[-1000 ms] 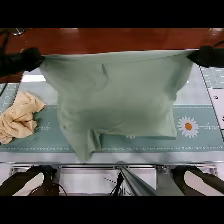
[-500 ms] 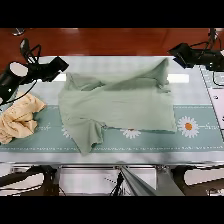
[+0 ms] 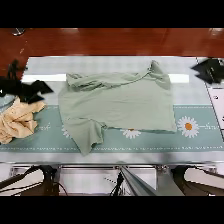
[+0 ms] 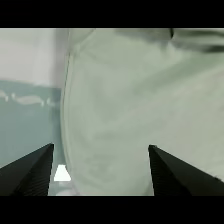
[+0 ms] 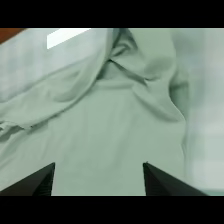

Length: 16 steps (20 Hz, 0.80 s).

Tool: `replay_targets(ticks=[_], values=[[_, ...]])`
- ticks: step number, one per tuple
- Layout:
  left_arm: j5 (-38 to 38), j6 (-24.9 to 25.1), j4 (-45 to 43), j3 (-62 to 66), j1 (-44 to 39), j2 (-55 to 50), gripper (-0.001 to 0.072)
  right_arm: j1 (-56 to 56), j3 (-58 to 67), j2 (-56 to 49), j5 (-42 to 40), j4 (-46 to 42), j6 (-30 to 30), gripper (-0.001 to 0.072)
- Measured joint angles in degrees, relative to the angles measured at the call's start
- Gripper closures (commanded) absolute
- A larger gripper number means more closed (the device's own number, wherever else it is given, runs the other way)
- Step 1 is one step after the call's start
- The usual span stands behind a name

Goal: Fold the shirts.

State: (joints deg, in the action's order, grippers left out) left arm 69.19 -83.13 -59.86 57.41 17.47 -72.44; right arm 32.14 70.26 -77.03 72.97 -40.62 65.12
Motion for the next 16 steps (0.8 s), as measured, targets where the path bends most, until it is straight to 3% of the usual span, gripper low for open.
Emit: replay_targets(ticks=[3, 7, 16], values=[[1.38, 2.73, 0.87, -10.40, 2.67, 3.74, 0.0000, 3.89, -17.16, 11.91, -3.54, -1.60, -0.46, 0.0090], [-1.16, 7.58, 8.90, -20.00, 7.85, 6.27, 0.0001, 5.66, -33.81, 23.32, -8.39, -1.01, 3.52, 0.0090], [-5.03, 16.55, 20.20, -26.27, 9.46, 3.65, 0.0007, 6.29, -41.40, 28.15, -7.06, -0.28, 3.50, 0.0090]])
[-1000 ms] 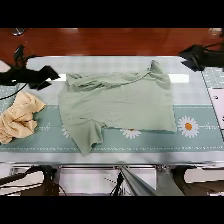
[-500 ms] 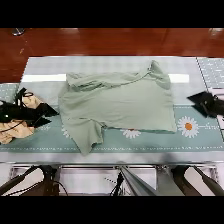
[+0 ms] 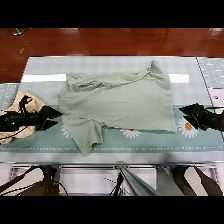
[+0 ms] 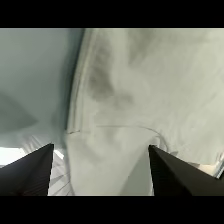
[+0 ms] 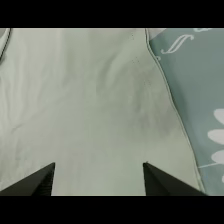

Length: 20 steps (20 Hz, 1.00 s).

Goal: Fold the shirts.

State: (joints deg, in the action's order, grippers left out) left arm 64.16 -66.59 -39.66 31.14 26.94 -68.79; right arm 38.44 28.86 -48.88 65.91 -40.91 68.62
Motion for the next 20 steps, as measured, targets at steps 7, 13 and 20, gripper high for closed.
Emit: replay_targets(ticks=[7, 13, 20], values=[[0.31, 4.24, 4.46, -0.33, -5.38, -6.01, 0.0348, 0.00, -0.39, 0.24, 0.31, 0.90, 0.02, 0.0090], [-2.95, 5.40, 5.09, 0.59, -8.26, -7.78, 0.0689, 0.04, -0.37, 0.24, -1.84, -2.78, 1.88, 0.0090], [-2.45, 5.60, 6.51, 2.54, -8.72, -7.78, 0.0689, -0.02, -0.44, -2.99, 4.74, -19.54, 11.19, 0.0090]])
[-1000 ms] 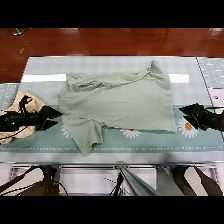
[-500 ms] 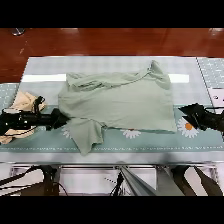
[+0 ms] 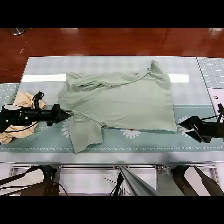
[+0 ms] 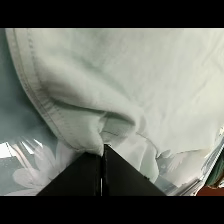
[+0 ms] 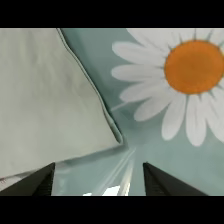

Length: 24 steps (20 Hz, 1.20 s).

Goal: Fold the shirts.

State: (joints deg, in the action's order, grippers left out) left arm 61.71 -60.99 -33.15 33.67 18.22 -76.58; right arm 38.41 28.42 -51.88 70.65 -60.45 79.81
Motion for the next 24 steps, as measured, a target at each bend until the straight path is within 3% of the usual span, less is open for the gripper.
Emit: replay_targets(ticks=[5, 12, 24], values=[[0.17, 0.02, 0.15, 0.17, 0.00, 0.00, 0.0689, 0.00, -0.07, -4.59, 2.21, -1.11, -0.37, 0.0091], [0.15, 0.07, 0.20, 0.20, -0.02, 0.00, 0.0689, -0.04, -0.07, -11.98, 0.68, 5.95, -5.01, 0.0091], [-1.33, 0.07, 0.24, 0.20, -0.35, 0.00, 0.0689, -0.04, -0.07, -15.72, -5.22, 15.69, -7.87, 0.0117]])
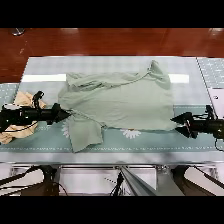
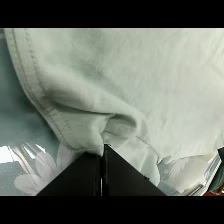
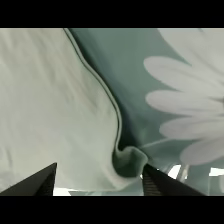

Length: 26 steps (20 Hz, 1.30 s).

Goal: Fold the shirts.

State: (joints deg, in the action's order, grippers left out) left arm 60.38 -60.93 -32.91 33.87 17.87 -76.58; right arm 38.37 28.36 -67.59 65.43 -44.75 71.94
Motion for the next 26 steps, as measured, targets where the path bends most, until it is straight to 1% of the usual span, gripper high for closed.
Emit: replay_targets(ticks=[1, 2, 5, 6, 7, 8, 10, 12, 14, 16, 18, 21, 23, 25, 26], values=[[-0.04, 0.00, 0.02, 0.00, 0.00, 0.00, 0.0689, -0.02, 0.00, -0.13, -0.31, 0.61, -0.15, 0.0138], [-0.11, 0.00, 0.00, 0.00, 0.00, 0.00, 0.0689, -0.02, 0.00, -0.37, -0.61, 1.11, -0.37, 0.0178], [-0.28, -0.02, 0.02, 0.00, -0.02, 0.00, 0.0689, -1.99, 0.02, -1.22, -0.83, 2.08, -0.55, 0.0178], [-0.35, -0.02, 0.02, 0.00, 0.00, 0.00, 0.0689, -3.39, 0.20, -1.55, -1.11, 2.36, -0.48, 0.0285], [-0.37, -0.07, 0.02, 0.00, 0.00, 0.00, 0.0689, -4.92, 0.48, -1.92, -1.84, 2.21, -0.35, 0.0582], [-0.37, -0.17, 0.02, 0.00, 0.00, 0.00, 0.0689, -6.25, 0.92, -2.19, -1.79, 2.19, -0.33, 0.0690], [-0.26, -0.52, 0.02, 0.13, 0.00, 0.00, 0.0689, -8.44, 2.54, -2.54, -1.51, 2.47, -0.57, 0.0691], [0.39, -0.76, 0.52, 1.14, 0.33, 0.17, 0.0689, -9.70, 6.08, -2.60, 0.68, 2.19, -0.98, 0.0692], [1.25, -0.70, 3.74, 3.72, 1.05, 1.27, 0.0690, -10.32, 12.55, -2.10, 3.28, 1.68, -0.68, 0.0692], [2.12, 0.35, 10.40, 9.01, 1.66, 3.78, 0.0690, -10.78, 22.23, -1.16, 5.68, 1.53, 0.33, 0.0692], [1.99, 1.77, 17.16, 16.72, 1.77, 6.93, 0.0690, -11.54, 35.36, -0.22, 7.63, 1.66, 1.73, 0.0692], [0.72, 2.86, 22.69, 30.86, 1.60, 11.80, 0.0690, -13.99, 56.11, 0.50, 8.66, 1.09, 4.26, 0.0692], [-0.42, 3.17, 23.39, 40.57, 1.92, 15.15, 0.0690, -15.89, 68.87, 1.05, 9.01, -1.03, 6.54, 0.0692], [-0.90, 2.54, 20.35, 49.59, 3.39, 18.97, 0.0691, -17.14, 79.30, 2.73, 8.83, -4.68, 8.98, 0.0692], [-1.27, 1.36, 17.42, 53.55, 4.55, 21.14, 0.0690, -17.51, 82.82, 4.39, 8.63, -6.91, 9.90, 0.0692]])
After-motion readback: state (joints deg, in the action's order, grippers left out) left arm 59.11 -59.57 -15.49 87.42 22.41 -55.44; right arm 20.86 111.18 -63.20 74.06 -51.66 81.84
